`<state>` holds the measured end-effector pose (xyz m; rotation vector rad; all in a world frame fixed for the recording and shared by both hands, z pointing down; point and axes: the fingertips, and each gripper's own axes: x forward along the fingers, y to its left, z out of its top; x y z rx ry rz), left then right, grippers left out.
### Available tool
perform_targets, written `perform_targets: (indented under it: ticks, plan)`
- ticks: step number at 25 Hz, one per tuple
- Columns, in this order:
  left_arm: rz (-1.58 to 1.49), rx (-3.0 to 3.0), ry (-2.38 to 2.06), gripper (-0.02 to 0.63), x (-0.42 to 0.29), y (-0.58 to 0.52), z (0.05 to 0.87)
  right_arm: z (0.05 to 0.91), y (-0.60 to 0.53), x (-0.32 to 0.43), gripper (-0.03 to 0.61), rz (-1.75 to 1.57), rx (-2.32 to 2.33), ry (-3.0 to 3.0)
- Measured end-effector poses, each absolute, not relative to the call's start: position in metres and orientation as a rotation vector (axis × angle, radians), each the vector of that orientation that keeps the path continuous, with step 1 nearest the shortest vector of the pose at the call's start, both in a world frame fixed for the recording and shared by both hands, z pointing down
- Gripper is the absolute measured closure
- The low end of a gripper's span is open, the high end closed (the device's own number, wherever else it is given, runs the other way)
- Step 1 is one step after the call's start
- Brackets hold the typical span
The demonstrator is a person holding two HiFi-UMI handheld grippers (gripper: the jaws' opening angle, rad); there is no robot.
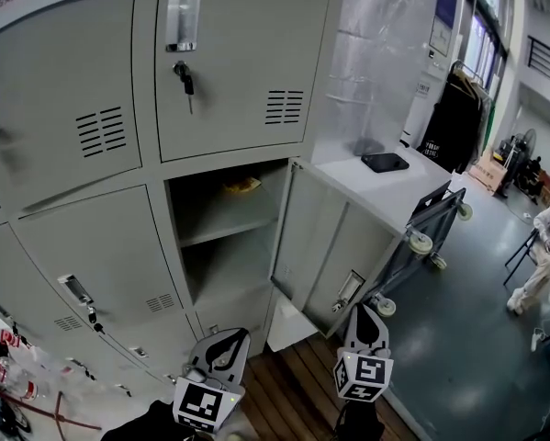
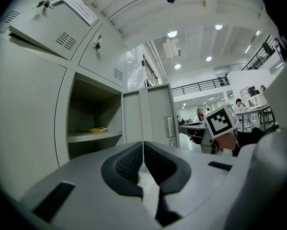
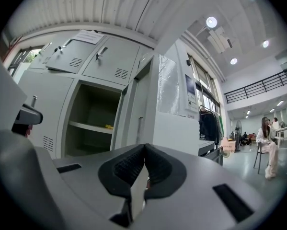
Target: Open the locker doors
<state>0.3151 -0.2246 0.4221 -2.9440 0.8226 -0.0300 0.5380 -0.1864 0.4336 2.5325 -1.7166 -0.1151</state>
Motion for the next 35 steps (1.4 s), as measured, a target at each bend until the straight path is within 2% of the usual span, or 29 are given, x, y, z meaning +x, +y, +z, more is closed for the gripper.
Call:
perform_targets:
  ticks: [8,12,15,19,26,35]
  plan:
    - [-0.098,-2.928,0.813,0.588,0.318,-0.235,0.428,0.434,-0.193,0.563,0.563,-0.109,2.557,-1.655]
    - [-0.038,-2.929,0.805,0.588,0.323,-0.238,0.427,0.434,-0.195,0.568,0.563,-0.112,2.561,-1.635]
    - [-0.128,-2.949,0.803,0.588,0.323,-0.238,0.432,0.434,-0.196,0.57,0.563,-0.112,2.562,-1.633]
    - [-0.027,-2.926,0.802,0.588,0.326,-0.24,0.427,0.431,-0.194,0.57,0.563,-0.124,2.56,-1.626]
    - [-0.133,-2.934,0.85,0.588,0.317,-0.24,0.429,0.416,-0.187,0.546,0.563,-0.173,2.525,-1.704]
    - [-0.007,-2.864,0.934,0.588,0.302,-0.236,0.414,0.42,-0.189,0.482,0.563,-0.153,2.418,-1.935]
